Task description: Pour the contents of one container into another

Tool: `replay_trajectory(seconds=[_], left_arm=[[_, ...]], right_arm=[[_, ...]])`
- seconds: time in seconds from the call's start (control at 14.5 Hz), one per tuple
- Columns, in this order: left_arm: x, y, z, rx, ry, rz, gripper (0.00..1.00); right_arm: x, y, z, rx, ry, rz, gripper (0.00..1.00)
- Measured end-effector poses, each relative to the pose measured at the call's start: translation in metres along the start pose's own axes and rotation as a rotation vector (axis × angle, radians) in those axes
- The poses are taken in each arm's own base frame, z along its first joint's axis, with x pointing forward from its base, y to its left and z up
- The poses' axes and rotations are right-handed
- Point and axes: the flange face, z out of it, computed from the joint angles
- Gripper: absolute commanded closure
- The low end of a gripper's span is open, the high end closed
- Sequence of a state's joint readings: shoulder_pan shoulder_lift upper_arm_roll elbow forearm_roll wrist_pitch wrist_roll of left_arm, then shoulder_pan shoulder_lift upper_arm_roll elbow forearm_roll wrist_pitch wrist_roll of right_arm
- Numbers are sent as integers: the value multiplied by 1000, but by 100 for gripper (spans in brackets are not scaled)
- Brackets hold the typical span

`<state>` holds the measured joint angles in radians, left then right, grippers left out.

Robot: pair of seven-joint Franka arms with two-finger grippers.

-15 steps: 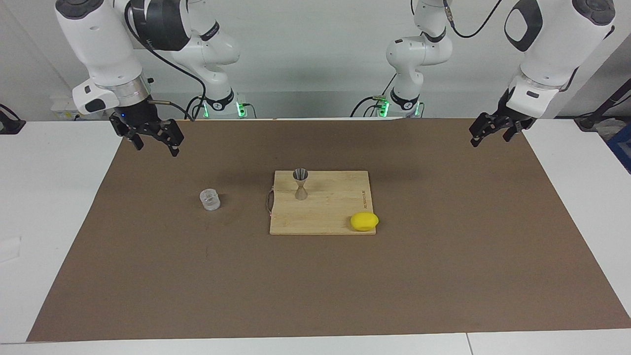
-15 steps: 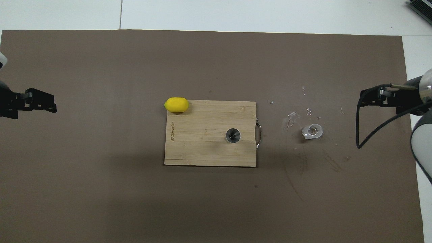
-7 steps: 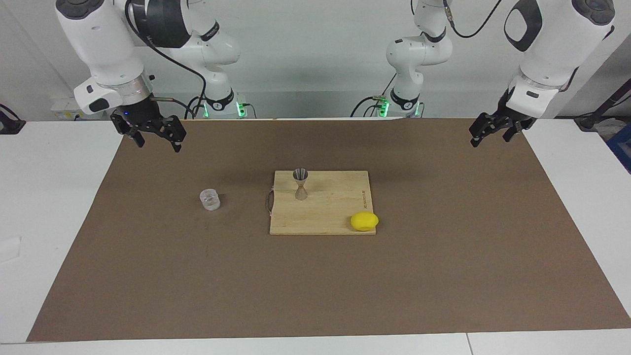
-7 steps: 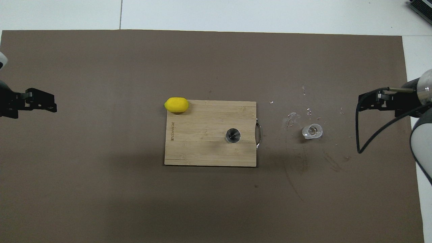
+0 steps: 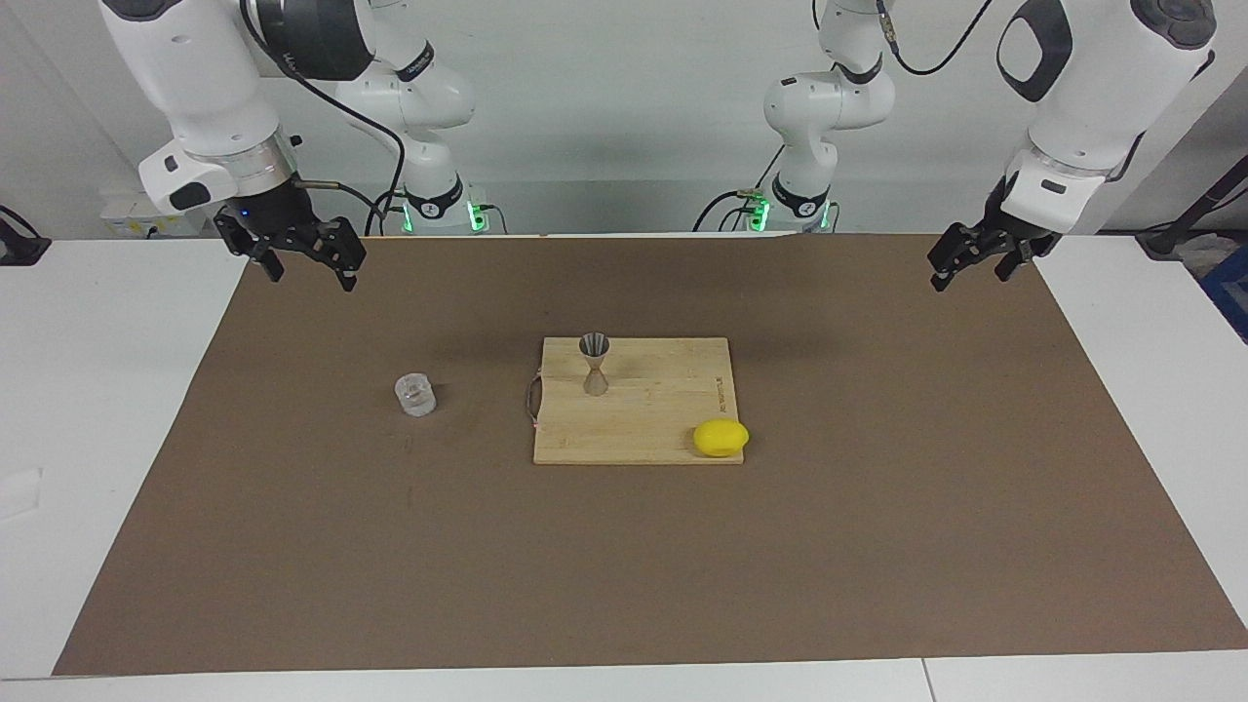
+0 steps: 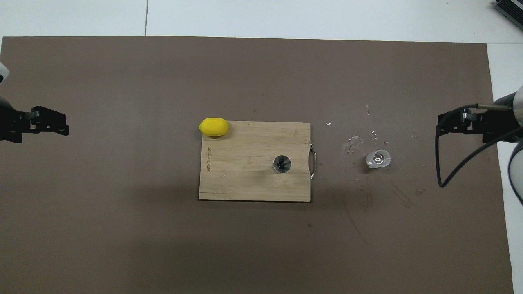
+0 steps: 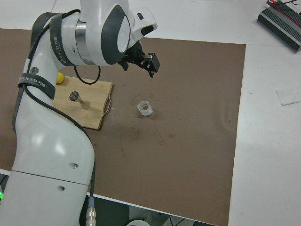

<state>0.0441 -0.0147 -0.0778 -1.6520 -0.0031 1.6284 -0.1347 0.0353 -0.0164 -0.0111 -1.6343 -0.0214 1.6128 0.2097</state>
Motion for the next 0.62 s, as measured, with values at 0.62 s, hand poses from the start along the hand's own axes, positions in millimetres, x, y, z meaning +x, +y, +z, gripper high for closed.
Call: replay_trajectory(seconds=[0.62], left_arm=[[0,0,0,0,0,0,0]], right_arm=[[5,-1,6,-1,-15,1,1]])
